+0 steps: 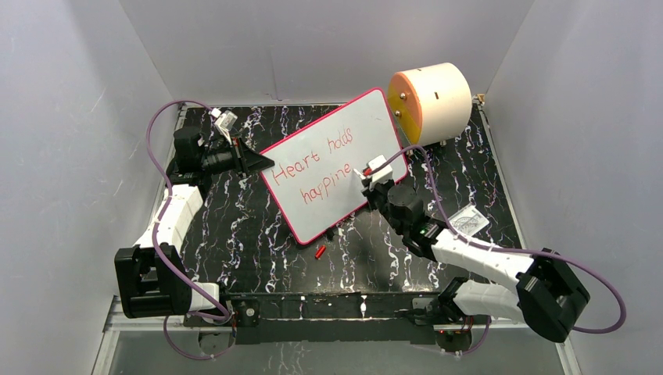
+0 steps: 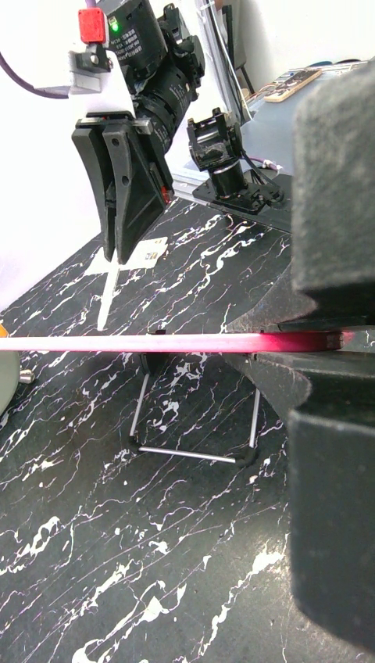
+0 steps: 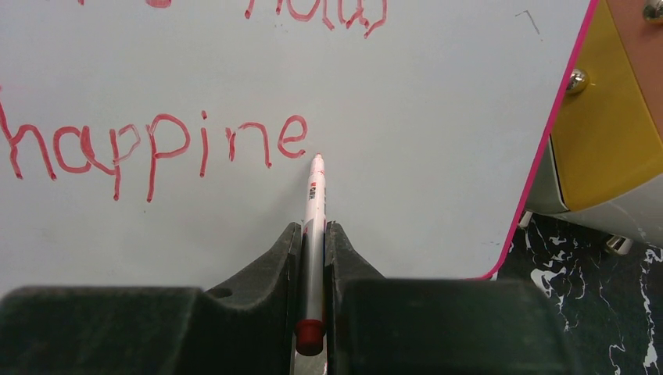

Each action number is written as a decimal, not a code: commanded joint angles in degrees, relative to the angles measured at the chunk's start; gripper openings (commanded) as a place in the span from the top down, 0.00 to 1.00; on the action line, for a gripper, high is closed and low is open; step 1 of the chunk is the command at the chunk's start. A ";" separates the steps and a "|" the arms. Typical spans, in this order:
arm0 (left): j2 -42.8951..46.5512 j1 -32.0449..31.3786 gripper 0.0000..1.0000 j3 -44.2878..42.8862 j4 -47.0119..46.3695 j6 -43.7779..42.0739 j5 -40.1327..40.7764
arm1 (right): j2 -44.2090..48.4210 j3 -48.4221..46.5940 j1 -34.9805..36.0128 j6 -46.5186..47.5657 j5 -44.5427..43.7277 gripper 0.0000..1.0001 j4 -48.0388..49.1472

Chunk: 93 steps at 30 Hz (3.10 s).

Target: Write a sentence on the whiteboard

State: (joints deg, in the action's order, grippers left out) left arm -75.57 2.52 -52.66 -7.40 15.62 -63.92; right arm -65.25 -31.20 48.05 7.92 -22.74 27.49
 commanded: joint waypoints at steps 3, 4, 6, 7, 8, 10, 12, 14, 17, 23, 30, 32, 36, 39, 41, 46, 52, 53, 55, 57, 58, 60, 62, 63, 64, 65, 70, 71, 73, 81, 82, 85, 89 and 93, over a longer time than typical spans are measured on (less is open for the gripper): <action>-0.80 -0.68 1.00 -0.42 3.18 -1.55 -1.38 | 3.23 -0.36 -1.05 0.51 0.74 1.00 4.63; -0.88 -0.72 1.00 -0.45 3.18 -1.55 -1.45 | 3.03 -0.46 -1.23 0.46 0.89 1.00 4.74; -0.82 -0.65 1.00 -0.50 3.18 -1.55 -1.47 | 2.38 -0.66 -1.62 0.57 1.38 1.00 5.21; -0.81 -0.66 1.00 -0.51 3.18 -1.55 -1.43 | 2.01 -0.81 -1.78 0.52 1.63 1.00 5.47; -0.81 -0.68 1.00 -0.41 3.18 -1.55 -1.44 | 1.65 -0.98 -1.94 0.48 1.88 1.00 5.59; -0.81 -0.69 1.00 -0.45 3.18 -1.55 -1.47 | 1.05 -1.22 -2.19 0.45 2.19 1.00 6.22; -0.81 -0.62 1.00 -0.38 3.18 -1.57 -1.46 | 0.52 -1.55 -2.25 0.45 2.17 1.00 6.55; -0.85 -0.68 1.00 -0.50 3.18 -1.55 -1.47 | 0.31 -1.66 -2.49 0.64 2.28 1.00 6.93; -0.89 -0.66 1.00 -0.50 3.18 -1.55 -1.43 | 0.24 -1.67 -2.72 0.74 2.64 1.00 7.52; -0.85 -0.66 1.00 -0.50 3.14 -1.55 -1.47 | -0.27 -2.02 -3.05 0.97 2.95 1.00 8.27; -0.89 -0.65 1.00 -0.51 3.18 -1.51 -1.55 | -1.59 -2.37 -3.53 1.04 3.62 1.00 9.18; -0.89 -0.72 1.00 -0.51 3.18 -1.49 -1.63 | -2.03 -2.52 -3.69 1.02 3.75 1.00 9.50; -0.85 -0.67 1.00 -0.51 3.18 -1.47 -1.73 | -2.95 -2.95 -4.01 1.08 4.06 1.00 9.96; -0.98 -0.68 1.00 -0.50 3.18 -1.47 -1.82 | -3.38 -3.03 -4.09 1.03 4.43 1.00 10.04; -0.88 -0.69 1.00 -0.59 3.18 -1.47 -1.81 | -3.55 -3.04 -4.11 1.03 4.81 1.00 10.04; -0.89 -0.60 1.00 -0.57 3.18 -1.47 -1.86 | -3.23 -3.18 -4.10 1.05 6.75 1.00 9.79; -0.89 -0.71 1.00 -0.60 3.18 -1.47 -1.73 | -2.64 -3.51 -4.08 1.11 8.59 1.00 7.76; -0.89 -0.69 1.00 -0.59 3.17 -1.47 -1.73 | -2.50 -3.64 -4.10 1.03 8.59 1.00 7.23; -0.81 -0.70 1.00 -0.51 3.18 -1.47 -1.74 | -2.06 -3.70 -4.10 0.97 8.84 1.00 5.80; -0.81 -0.68 1.00 -0.50 3.18 -1.47 -1.65 | -1.44 -3.60 -4.10 0.86 9.10 1.00 4.90; -0.76 -0.69 1.00 -0.57 3.14 -1.47 -1.57 | -1.21 -3.53 -4.05 0.80 9.15 1.00 4.27; -0.81 -0.66 1.00 -0.59 3.16 -1.46 -1.62 | -0.70 -3.47 -4.04 0.63 8.96 1.00 2.97; -0.81 -0.66 1.00 -0.60 3.18 -1.47 -1.65 | -0.29 -3.21 -4.10 0.50 8.86 1.00 1.91; -0.75 -0.61 1.00 -0.60 3.14 -1.47 -1.65 | -0.10 -3.07 -4.11 0.48 8.90 1.00 1.57; -0.80 -0.66 1.00 -0.59 3.21 -1.47 -1.60 | 0.01 -2.91 -4.10 0.43 8.87 1.00 1.26; -0.77 -0.61 1.00 -0.59 3.22 -1.47 -1.61 | 0.05 -2.79 -4.08 0.38 8.81 1.00 0.98; -0.64 -0.65 1.00 -0.60 3.27 -1.49 -1.63 | -0.56 -2.54 -4.10 0.52 7.02 1.00 0.75; -0.63 -0.69 1.00 -0.55 3.27 -1.54 -1.60 | -0.71 -2.47 -4.11 0.65 6.52 1.00 0.87; -0.67 -0.69 1.00 -0.55 3.27 -1.53 -1.65 | -1.04 -2.46 -4.08 0.68 5.12 1.00 0.90; -0.63 -0.67 1.00 -0.55 3.35 -1.55 -1.56 | -0.42 -2.12 -4.04 0.10 4.11 1.00 -1.22; -0.63 -0.68 1.00 -0.59 3.35 -1.55 -1.56 | -0.29 -2.11 -4.09 -0.07 4.46 1.00 -1.48; -0.64 -0.66 1.00 -0.59 3.34 -1.55 -1.65 | 0.08 -2.11 -4.07 -0.80 5.91 1.00 -2.45; -0.63 -0.67 1.00 -0.61 3.36 -1.55 -1.55 | 0.52 -2.16 -4.05 -1.70 7.82 1.00 -3.17; -0.71 -0.66 1.00 -0.68 3.36 -1.55 -1.56 | 1.19 -2.44 -4.09 -2.50 9.10 1.00 -3.05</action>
State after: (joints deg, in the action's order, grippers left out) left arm -75.66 2.52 -52.77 -7.20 15.62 -63.92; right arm -65.67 -32.49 43.99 7.31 -16.40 24.38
